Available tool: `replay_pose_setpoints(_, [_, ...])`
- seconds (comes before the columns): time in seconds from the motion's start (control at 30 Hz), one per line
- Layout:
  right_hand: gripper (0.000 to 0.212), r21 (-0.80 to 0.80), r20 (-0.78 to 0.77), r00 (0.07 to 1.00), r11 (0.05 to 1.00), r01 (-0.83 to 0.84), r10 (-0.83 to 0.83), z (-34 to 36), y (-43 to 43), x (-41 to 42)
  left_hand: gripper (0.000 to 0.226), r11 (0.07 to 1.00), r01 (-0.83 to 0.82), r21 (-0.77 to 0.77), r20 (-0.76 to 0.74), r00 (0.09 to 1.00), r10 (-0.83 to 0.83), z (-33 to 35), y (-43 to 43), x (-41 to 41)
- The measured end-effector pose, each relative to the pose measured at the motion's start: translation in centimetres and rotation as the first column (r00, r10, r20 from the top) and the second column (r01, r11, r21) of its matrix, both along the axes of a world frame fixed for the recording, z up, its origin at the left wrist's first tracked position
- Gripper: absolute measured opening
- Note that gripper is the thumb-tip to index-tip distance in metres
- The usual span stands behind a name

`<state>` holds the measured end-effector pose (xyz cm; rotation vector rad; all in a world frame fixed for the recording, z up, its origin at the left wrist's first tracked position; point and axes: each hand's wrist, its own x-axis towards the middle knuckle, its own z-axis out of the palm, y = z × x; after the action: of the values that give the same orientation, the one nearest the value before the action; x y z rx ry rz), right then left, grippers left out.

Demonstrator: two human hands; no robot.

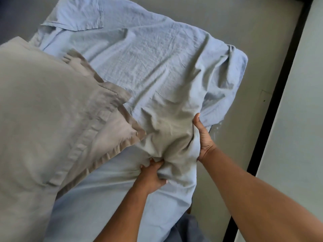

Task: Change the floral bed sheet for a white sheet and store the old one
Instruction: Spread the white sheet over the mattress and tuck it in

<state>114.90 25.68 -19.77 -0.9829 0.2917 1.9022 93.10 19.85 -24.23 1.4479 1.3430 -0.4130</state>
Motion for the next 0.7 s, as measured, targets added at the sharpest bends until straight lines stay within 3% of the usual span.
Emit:
replay_pose_setpoints(0.1, [0.062,-0.029,0.108,0.989,0.994,0.105,-0.102,0.5,0.6,1.7,0.084,0.999,0.011,-0.035,-0.037,0.999,-0.013,0.3,0.2,0.1])
replay_pose_setpoints(0.2, [0.04,-0.105,0.433,0.873,0.948,0.299,-0.227,0.8,1.5,6.6,0.082,0.998,0.013,-0.061,-0.049,0.999,-0.016,0.7,0.3,0.3])
replay_pose_setpoints(0.27, [0.04,-0.125,0.675,0.673,0.852,0.508,-0.302,0.3,1.7,11.7,0.081,0.997,0.0,-0.083,-0.048,0.999,-0.004,0.7,0.3,0.1])
replay_pose_setpoints(0.37, [0.021,-0.135,0.935,0.336,0.766,0.628,-0.111,1.6,-0.1,16.8,0.078,0.997,0.01,-0.075,-0.047,0.999,-0.014,1.1,0.5,0.2])
replay_pose_setpoints(0.43, [0.021,-0.208,0.965,0.256,0.742,0.637,0.05,2.0,-1.6,17.8,0.075,0.999,0.005,-0.049,-0.057,0.998,-0.008,1.5,0.6,0.7])
replay_pose_setpoints(0.53, [0.024,-0.302,0.951,0.247,0.71,0.636,0.184,0.3,-3.5,18.3,0.062,0.999,-0.025,0.023,-0.119,0.992,0.028,1.7,0.0,2.0])
replay_pose_setpoints(0.63, [0.009,-0.424,0.906,0.185,0.803,0.42,0.381,1.2,-3.7,15.7,0.044,0.988,-0.068,0.135,-0.182,0.979,0.093,2.9,-0.1,4.0])
replay_pose_setpoints(0.7, [0.019,-0.472,0.881,0.161,0.843,0.258,0.444,0.9,-2.9,14.5,0.04,0.977,-0.052,0.208,-0.159,0.983,0.086,4.2,0.3,5.9])
